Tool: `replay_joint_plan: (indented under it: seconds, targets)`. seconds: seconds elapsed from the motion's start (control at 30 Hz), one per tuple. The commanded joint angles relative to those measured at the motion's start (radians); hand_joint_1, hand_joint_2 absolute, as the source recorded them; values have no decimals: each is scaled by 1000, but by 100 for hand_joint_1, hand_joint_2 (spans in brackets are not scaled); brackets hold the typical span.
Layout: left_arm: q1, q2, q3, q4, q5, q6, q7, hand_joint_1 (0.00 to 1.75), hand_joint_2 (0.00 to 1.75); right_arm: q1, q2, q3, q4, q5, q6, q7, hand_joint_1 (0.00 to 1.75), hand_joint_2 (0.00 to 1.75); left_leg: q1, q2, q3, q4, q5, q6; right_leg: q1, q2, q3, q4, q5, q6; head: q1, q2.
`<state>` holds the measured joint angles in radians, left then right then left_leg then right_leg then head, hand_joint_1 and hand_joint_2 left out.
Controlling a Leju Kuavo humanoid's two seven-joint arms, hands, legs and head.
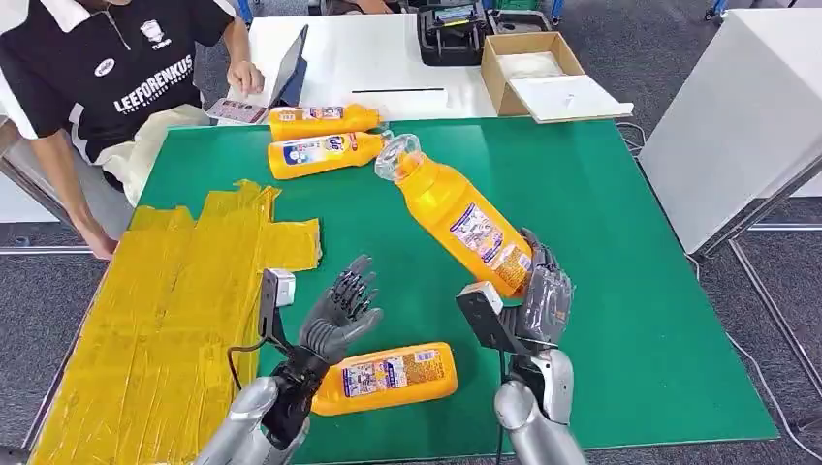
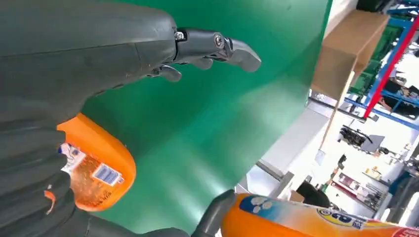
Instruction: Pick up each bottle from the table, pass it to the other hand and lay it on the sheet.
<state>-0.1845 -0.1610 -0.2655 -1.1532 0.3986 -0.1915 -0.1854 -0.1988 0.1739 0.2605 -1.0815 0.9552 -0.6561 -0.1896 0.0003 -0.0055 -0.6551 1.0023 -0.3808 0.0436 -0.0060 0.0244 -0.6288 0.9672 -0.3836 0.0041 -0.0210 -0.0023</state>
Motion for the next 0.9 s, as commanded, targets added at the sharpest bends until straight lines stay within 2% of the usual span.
replay_joint_plan:
  seconds: [0.03, 0.37, 0.5, 0.73, 0.77, 0.8, 0.9]
  targets:
    - [-37, 10, -50, 18, 2, 4, 5, 0, 175, -12, -4, 60, -2, -10, -42, -7, 175, 175, 0, -1, 5, 1, -2, -3, 0, -3, 5, 1, -3, 0, 0, 0]
    - [-63, 13, -83, -26, 16, 82, -17, 0, 175, -23, -16, 237, -79, -7, 35, 86, 175, 175, 0, 0, 4, 1, -3, -3, 0, -2, 4, 2, -3, -1, 0, 0]
    - [-69, 10, -68, -91, 24, 105, -44, 0, 175, -15, -25, 258, -101, -16, 33, 92, 175, 175, 0, 0, 1, 1, 0, -2, 0, -2, 1, 1, -1, 0, 0, 0]
    - [-66, 11, -68, -90, 24, 104, -45, 0, 175, -15, -27, 258, -101, -16, 33, 92, 175, 175, 0, 0, 2, 0, 0, -2, 0, -2, 2, 0, -1, 0, 0, 0]
    - [-66, 11, -68, -90, 24, 104, -45, 0, 175, -15, -27, 258, -101, -16, 33, 92, 175, 175, 0, 0, 6, 1, -3, -4, 0, -3, 7, 1, -3, 0, 0, 0]
    - [-67, 9, -61, -99, 29, 107, -58, 0, 175, -15, -27, 259, -104, -18, 34, 92, 175, 175, 0, 0, 3, 0, -1, -2, 0, -2, 4, 0, -2, 0, 0, 0]
    - [-68, 13, -31, -173, 33, 136, -88, 0, 175, -2, -26, 266, -135, -21, 39, 93, 175, 175, 0, -1, 3, 1, -1, -3, 0, -3, 3, 1, -2, 0, 0, 0]
